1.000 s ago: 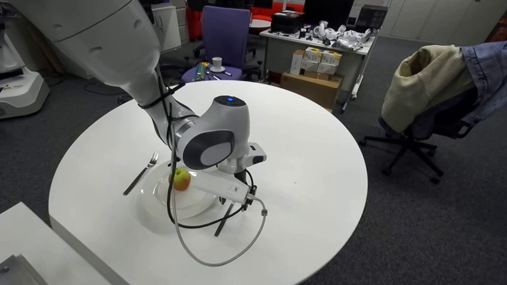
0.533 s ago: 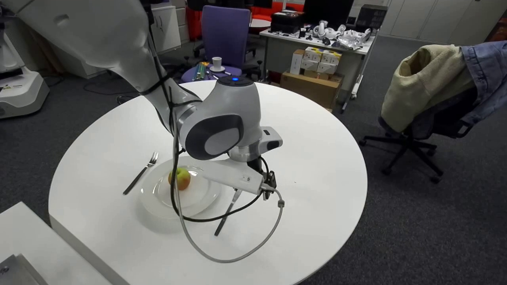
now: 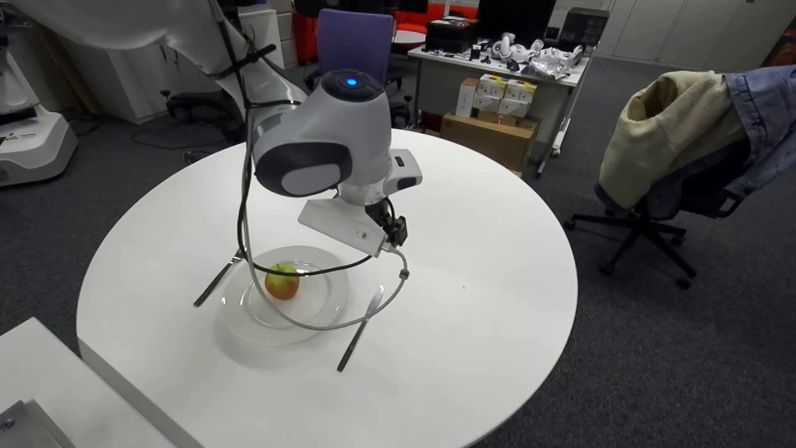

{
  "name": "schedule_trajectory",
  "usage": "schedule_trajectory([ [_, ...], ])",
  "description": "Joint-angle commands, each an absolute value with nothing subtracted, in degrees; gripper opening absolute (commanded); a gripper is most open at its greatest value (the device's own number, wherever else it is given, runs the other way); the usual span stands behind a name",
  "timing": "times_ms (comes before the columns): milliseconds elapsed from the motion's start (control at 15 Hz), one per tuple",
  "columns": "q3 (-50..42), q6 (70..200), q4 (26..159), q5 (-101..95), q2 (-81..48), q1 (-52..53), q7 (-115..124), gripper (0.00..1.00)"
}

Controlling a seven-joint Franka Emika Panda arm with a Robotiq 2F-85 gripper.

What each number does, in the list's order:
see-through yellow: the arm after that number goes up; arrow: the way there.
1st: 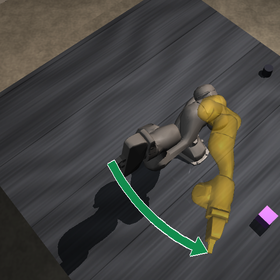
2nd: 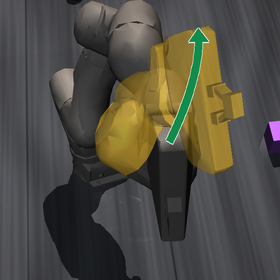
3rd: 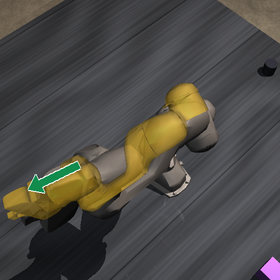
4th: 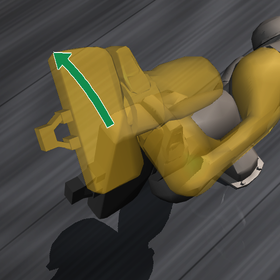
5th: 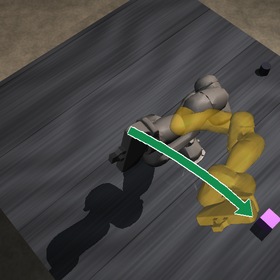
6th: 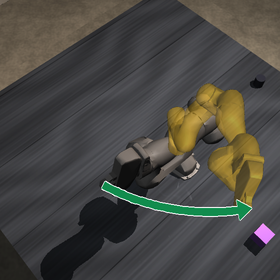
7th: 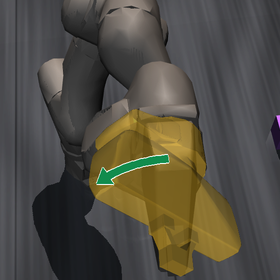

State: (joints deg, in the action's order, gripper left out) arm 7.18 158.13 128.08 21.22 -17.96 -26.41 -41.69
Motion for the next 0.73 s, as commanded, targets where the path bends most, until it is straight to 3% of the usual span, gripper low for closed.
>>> schedule_trajectory([
  [0,6.15,159.11,129.23,25.14,-15.97,-24.93,-41.34,1.00],
  [267,0.91,157.62,129.06,21.66,-16.35,-21.34,-29.36,1.00],
  [667,2.52,157.96,128.05,22.78,-18.43,-22.39,-32.98,1.00],
])
